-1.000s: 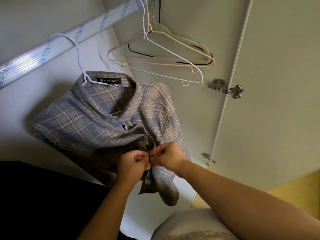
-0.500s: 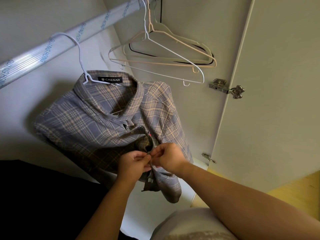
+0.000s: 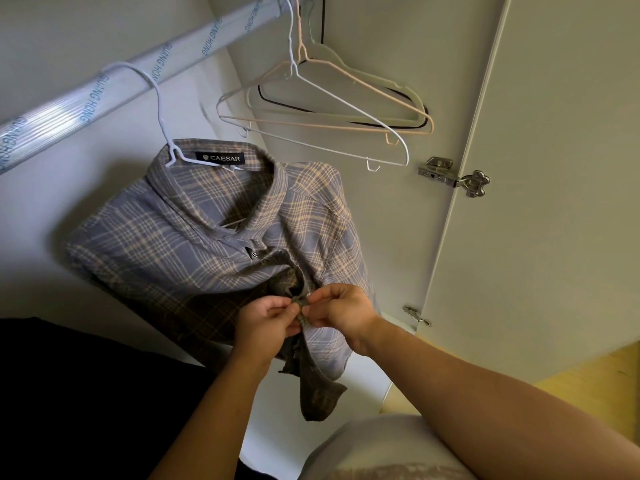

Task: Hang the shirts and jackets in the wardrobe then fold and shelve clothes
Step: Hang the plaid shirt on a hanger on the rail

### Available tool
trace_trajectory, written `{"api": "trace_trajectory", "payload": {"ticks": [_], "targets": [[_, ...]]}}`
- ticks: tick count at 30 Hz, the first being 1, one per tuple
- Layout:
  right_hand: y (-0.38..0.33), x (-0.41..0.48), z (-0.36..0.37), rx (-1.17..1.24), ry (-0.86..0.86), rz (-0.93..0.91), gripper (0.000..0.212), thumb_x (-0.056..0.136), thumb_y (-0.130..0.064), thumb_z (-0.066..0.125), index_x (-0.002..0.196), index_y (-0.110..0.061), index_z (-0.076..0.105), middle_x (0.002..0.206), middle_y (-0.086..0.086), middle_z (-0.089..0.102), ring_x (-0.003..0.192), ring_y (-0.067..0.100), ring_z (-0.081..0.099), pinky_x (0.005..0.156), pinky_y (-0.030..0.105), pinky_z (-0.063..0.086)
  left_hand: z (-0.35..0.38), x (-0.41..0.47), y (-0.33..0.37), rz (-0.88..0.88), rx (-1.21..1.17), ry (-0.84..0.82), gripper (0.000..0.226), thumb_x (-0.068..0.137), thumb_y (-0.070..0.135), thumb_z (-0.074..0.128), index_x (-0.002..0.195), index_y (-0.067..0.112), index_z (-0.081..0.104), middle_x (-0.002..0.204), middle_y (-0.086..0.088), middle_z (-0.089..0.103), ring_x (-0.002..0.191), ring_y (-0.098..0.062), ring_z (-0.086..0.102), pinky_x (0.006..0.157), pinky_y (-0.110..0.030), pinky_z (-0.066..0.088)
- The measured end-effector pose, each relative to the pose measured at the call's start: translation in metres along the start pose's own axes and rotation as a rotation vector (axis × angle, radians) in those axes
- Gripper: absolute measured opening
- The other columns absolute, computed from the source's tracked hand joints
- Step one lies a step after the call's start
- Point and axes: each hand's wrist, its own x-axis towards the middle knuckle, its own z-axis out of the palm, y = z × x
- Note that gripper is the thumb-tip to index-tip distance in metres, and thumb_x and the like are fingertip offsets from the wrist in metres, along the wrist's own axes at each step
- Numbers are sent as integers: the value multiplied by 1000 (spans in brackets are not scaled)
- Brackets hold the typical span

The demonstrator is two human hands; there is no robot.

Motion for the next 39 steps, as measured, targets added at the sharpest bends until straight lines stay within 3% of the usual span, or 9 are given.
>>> {"api": "trace_trajectory", "payload": {"ticks": [11,20,25,29,32,36,38,39], "targets": [[4,4,-2,60,-19,-6,28,75,13,75,75,-9,58,72,12,66,71,24,67,74,36,60,3,2,-5,26,12,30,15,93,0,65,93,14,67,87,-10,75,75,-18,75,65,-25,59],[0,3,-4,278,-53,110,27,78,12,74,83,-8,57,73,13,71,64,23,70,61,29,59,2,1,-2,54,-36,36,13,91,2,68,93,15,68,79,-5,76,74,-19,75,63,-23,58],[2,3,-5,59,-86,112,16,84,-15,79,92,-11,66,80,8,72,72,17,69,66,27,56,2,1,1,51,-73,59,11,90,4,71,96,13,69,81,-6,76,76,-19,75,65,-25,59],[4,2,-5,-129,-226,126,34,76,-13,82,104,-22,65,97,1,70,88,15,64,66,23,49,1,0,4,110,-49,92,12,89,11,73,90,22,70,83,1,77,80,-13,75,71,-27,59],[7,0,-3,-307,-231,84,41,75,-21,86,109,-18,63,109,4,67,98,16,64,77,23,54,2,0,6,135,-60,91,11,89,14,74,89,24,71,84,8,77,83,-8,74,72,-24,57],[10,-4,4,-517,-154,-62,36,77,-42,82,97,-19,64,99,-1,70,89,12,65,73,25,54,3,-2,10,96,-188,32,10,91,10,71,95,18,70,89,-2,78,85,-18,76,66,-25,59],[11,-2,6,-589,-78,-148,36,82,-42,77,97,-12,65,96,7,69,89,20,66,79,34,55,2,-1,11,75,-234,-9,10,92,8,68,100,14,70,93,-8,77,89,-22,75,70,-29,60],[10,-2,6,-590,-63,-173,31,85,-40,75,93,-12,64,90,6,68,83,17,65,75,30,56,2,0,11,67,-249,-31,11,94,7,66,103,11,70,95,-11,77,91,-23,75,72,-30,61]]}}
